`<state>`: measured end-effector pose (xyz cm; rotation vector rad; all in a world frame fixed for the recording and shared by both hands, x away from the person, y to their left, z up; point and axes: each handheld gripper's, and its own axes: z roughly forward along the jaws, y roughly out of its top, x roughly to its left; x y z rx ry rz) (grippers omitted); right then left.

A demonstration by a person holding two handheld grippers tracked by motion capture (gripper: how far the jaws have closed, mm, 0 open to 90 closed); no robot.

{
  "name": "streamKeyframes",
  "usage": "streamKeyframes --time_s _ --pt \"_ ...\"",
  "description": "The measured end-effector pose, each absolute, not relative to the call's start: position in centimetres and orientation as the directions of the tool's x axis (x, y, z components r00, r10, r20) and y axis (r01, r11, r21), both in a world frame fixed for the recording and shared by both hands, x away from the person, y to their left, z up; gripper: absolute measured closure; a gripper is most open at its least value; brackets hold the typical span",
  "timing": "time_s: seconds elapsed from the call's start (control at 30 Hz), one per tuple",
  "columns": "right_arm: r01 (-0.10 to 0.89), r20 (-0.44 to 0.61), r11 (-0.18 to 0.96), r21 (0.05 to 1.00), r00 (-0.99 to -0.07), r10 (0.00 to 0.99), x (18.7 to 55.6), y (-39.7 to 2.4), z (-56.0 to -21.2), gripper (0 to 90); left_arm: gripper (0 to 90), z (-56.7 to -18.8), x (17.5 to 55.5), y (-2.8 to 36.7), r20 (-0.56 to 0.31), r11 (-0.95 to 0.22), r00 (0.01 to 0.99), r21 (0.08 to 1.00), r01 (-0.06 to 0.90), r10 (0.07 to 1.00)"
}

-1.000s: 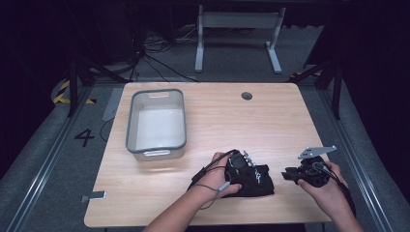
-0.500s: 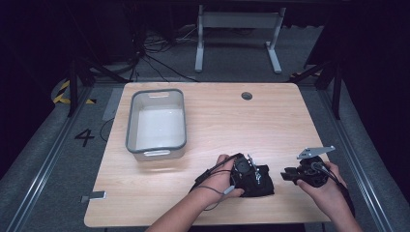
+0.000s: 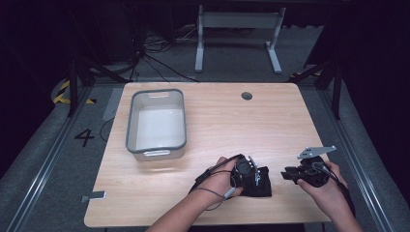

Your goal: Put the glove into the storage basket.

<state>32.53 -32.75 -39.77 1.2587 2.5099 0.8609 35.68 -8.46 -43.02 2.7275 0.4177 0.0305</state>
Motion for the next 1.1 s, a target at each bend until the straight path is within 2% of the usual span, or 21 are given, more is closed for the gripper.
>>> streamKeyframes --time_s 0.13,0.27,0.47,0.7,0.83,1.1 --pt "0.666 0.077 0.468 0.581 -0.617 0.783 32.6 -32.9 -39.8 71.4 68.1 -42.5 35.9 -8.1 -0.064 -0.879 0.954 0.375 0.296 0.294" --pt "0.665 0.075 0.468 0.581 -0.617 0.783 32.7 -33.0 -39.8 71.5 68.2 -41.8 35.8 -7.8 -0.052 -0.887 0.959 0.370 0.276 0.277" --pt "0.669 0.076 0.468 0.577 -0.615 0.785 32.6 -33.0 -40.0 71.6 68.1 -39.5 35.6 -6.5 -0.073 -0.866 0.953 0.402 0.298 0.294" --pt "0.668 0.075 0.477 0.571 -0.621 0.780 32.8 -32.8 -40.2 71.4 68.0 -37.2 35.7 -4.4 -0.079 -0.844 0.939 0.419 0.336 0.334" --pt "0.670 0.074 0.479 0.567 -0.621 0.781 33.0 -32.9 -40.3 71.4 67.9 -35.9 36.0 -3.3 -0.039 -0.845 0.935 0.416 0.335 0.352" --pt "0.665 0.078 0.495 0.559 -0.636 0.767 33.7 -32.5 -40.7 71.1 67.7 -33.9 36.7 -1.5 -0.050 -0.815 0.915 0.436 0.381 0.401"
